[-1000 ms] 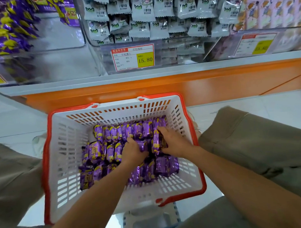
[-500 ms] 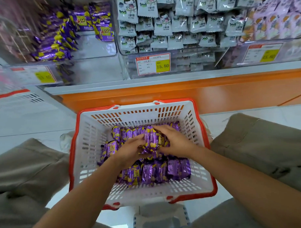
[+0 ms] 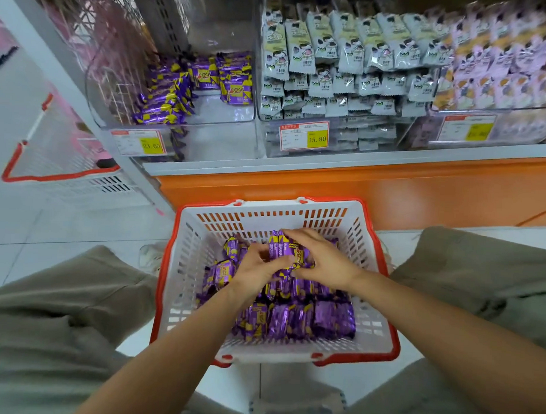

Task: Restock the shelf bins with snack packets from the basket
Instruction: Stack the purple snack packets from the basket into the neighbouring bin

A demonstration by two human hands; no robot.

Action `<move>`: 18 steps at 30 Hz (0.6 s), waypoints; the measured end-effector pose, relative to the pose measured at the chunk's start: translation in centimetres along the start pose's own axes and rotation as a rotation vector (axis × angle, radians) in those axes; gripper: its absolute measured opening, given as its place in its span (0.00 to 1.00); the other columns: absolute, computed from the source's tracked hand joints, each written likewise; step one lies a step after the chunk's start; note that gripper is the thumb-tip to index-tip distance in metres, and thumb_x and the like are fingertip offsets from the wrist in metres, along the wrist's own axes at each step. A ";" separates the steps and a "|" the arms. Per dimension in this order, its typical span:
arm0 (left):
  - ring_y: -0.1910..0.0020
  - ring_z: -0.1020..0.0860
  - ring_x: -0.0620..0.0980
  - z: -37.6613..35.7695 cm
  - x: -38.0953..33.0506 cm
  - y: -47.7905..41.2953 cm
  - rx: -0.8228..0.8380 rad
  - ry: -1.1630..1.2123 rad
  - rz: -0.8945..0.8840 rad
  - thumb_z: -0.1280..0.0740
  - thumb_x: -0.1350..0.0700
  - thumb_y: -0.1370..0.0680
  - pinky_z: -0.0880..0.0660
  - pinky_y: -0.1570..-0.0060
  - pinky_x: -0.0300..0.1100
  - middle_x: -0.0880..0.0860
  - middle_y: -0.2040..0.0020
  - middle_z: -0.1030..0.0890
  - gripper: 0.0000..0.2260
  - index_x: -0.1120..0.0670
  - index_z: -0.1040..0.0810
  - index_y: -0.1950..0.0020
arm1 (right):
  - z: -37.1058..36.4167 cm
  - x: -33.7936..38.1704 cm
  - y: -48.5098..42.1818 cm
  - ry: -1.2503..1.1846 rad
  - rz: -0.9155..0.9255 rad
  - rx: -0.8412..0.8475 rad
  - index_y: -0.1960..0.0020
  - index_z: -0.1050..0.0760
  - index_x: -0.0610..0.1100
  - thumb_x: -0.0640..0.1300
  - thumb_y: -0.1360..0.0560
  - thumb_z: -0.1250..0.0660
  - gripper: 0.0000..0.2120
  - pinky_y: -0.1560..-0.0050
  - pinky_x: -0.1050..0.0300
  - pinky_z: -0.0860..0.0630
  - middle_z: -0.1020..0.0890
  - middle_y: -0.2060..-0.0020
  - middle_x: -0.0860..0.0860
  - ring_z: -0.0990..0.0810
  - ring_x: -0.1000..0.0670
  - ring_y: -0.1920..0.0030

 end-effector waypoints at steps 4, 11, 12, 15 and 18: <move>0.46 0.24 0.50 0.5 0.3 -0.2 -0.026 -0.051 0.035 0.26 0.50 0.28 0.25 0.47 0.48 0.52 0.46 0.23 0.18 0.55 0.25 0.43 | 0.3 0.3 0.2 -0.103 -0.048 0.034 0.21 0.51 0.57 0.46 0.30 0.23 0.48 0.25 0.56 0.42 0.46 0.25 0.56 0.44 0.57 0.25; 0.57 0.30 0.48 1.7 0.4 -0.2 0.086 0.257 0.110 0.32 0.58 0.25 0.33 0.49 0.45 0.50 0.57 0.27 0.04 0.55 0.26 0.59 | 0.3 0.5 0.0 -0.506 -0.376 0.089 0.28 0.35 0.47 0.57 0.33 0.23 0.39 0.32 0.45 0.30 0.24 0.35 0.49 0.25 0.49 0.35; 0.56 0.29 0.48 1.8 0.4 -0.1 0.108 0.261 0.089 0.30 0.57 0.28 0.34 0.50 0.44 0.50 0.55 0.25 0.06 0.55 0.26 0.56 | 0.1 0.6 -0.2 -0.495 -0.346 0.057 0.32 0.31 0.48 0.53 0.31 0.23 0.32 0.33 0.45 0.29 0.22 0.39 0.49 0.23 0.50 0.38; 0.56 0.25 0.47 2.5 -0.5 0.4 0.128 0.261 0.011 0.26 0.56 0.41 0.33 0.51 0.42 0.47 0.59 0.20 0.16 0.55 0.24 0.56 | 0.6 1.7 -0.7 -0.375 -0.254 -0.031 0.32 0.31 0.49 0.46 0.30 0.24 0.29 0.35 0.58 0.31 0.23 0.39 0.51 0.26 0.54 0.38; 0.46 0.21 0.51 3.7 -1.6 0.5 0.132 0.091 -0.163 0.27 0.66 0.32 0.27 0.47 0.41 0.52 0.46 0.18 0.26 0.53 0.26 0.36 | 1.6 3.4 -1.3 -0.237 -0.101 -0.131 0.33 0.31 0.50 0.40 0.30 0.25 0.29 0.36 0.63 0.34 0.27 0.36 0.51 0.29 0.56 0.36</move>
Point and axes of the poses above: each hand's wrist, its own y-axis away from the middle knuckle, its own z-axis out of the back of the hand, x = y × z, the point moved 2 cm from there along -y, towards the middle knuckle
